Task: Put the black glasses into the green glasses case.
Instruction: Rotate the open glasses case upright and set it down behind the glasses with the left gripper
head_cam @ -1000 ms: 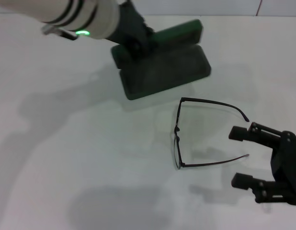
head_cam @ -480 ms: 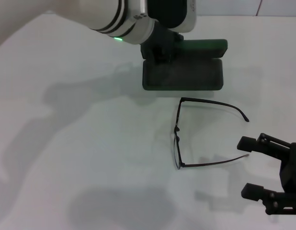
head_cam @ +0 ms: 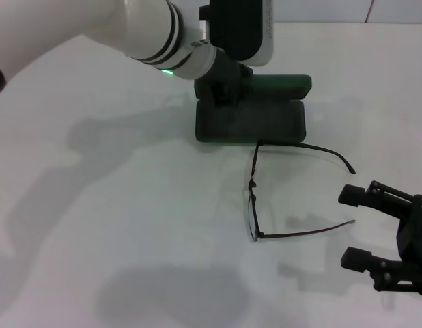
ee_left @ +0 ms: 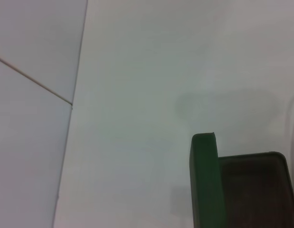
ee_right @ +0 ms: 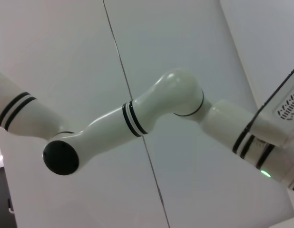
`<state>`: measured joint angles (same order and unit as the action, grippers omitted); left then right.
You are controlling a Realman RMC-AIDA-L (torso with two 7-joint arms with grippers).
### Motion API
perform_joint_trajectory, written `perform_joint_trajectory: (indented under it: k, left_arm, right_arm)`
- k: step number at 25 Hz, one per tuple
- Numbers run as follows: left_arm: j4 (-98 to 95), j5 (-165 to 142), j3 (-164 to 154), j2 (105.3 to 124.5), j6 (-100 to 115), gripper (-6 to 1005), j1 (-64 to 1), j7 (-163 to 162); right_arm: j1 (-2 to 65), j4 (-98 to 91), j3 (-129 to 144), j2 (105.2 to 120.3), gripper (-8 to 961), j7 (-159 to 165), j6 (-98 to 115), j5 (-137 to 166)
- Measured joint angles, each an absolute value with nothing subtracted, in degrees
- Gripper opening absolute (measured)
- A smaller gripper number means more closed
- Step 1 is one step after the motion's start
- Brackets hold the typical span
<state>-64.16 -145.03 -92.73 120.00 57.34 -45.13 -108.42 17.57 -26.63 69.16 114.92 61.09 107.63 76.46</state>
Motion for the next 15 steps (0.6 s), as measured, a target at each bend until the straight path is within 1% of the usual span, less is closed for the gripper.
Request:
perform_joint_trajectory:
  k: [15]
  left_arm:
    - [-60.7, -146.0, -93.4, 120.07, 58.3, 273, -46.7, -111.7]
  right_arm:
    - [17.9, -26.6, 69.2, 114.99, 870, 61.1, 106.0, 76.7]
